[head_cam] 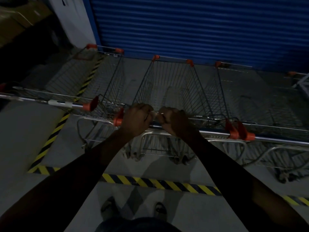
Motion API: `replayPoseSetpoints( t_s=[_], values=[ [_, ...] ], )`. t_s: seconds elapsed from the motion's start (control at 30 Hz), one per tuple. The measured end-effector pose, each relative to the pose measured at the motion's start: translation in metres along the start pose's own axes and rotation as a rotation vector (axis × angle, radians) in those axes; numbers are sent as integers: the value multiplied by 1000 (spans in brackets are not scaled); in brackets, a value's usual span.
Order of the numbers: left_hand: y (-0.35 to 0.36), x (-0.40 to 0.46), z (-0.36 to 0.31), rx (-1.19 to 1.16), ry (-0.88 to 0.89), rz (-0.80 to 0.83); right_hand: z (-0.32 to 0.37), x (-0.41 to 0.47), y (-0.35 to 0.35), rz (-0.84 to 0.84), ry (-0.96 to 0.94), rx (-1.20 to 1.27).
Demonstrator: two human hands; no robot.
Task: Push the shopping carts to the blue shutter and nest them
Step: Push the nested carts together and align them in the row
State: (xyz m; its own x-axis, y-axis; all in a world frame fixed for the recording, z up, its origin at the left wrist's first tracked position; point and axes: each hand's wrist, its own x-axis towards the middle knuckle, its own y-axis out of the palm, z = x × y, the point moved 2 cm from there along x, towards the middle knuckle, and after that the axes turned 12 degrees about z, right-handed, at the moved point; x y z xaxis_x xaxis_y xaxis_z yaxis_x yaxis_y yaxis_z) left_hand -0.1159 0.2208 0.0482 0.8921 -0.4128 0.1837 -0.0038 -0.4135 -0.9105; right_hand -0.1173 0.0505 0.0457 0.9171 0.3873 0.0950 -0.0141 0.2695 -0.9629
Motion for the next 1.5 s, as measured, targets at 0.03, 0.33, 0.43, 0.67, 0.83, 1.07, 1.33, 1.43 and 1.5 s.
replayPoseSetpoints(
  t_s=[0.03, 0.33, 0.43, 0.67, 0.83, 1.07, 1.33, 1.43, 1.5],
  values=[
    [-4, 0, 9, 18, -10, -17, 9, 7, 3, -5, 0, -18],
    [-55, -13, 130, 20, 16, -50, 128, 99, 34, -4, 34, -115],
    [-81, -20, 179, -4, 45, -60, 172, 126, 47, 49, 55, -112],
    [-117, -41, 285, 91, -58, -13, 261, 168, 70, 123, 72, -136],
    [-135, -70, 358, 189, -191, 25, 297, 194, 94, 158, 53, -127],
    [-145, -110, 447, 479, -112, 159, 348, 238, 133, 343, -13, -145],
    [-147, -109, 453, 218, -69, 111, 339, 249, 128, 337, 1, -77],
    [-150, -103, 451, 241, -4, 211, 336, 253, 122, 367, 215, -145],
    [-155, -96, 449, 292, -38, 314, 331, 252, 121, 377, 242, -206]
  ],
)
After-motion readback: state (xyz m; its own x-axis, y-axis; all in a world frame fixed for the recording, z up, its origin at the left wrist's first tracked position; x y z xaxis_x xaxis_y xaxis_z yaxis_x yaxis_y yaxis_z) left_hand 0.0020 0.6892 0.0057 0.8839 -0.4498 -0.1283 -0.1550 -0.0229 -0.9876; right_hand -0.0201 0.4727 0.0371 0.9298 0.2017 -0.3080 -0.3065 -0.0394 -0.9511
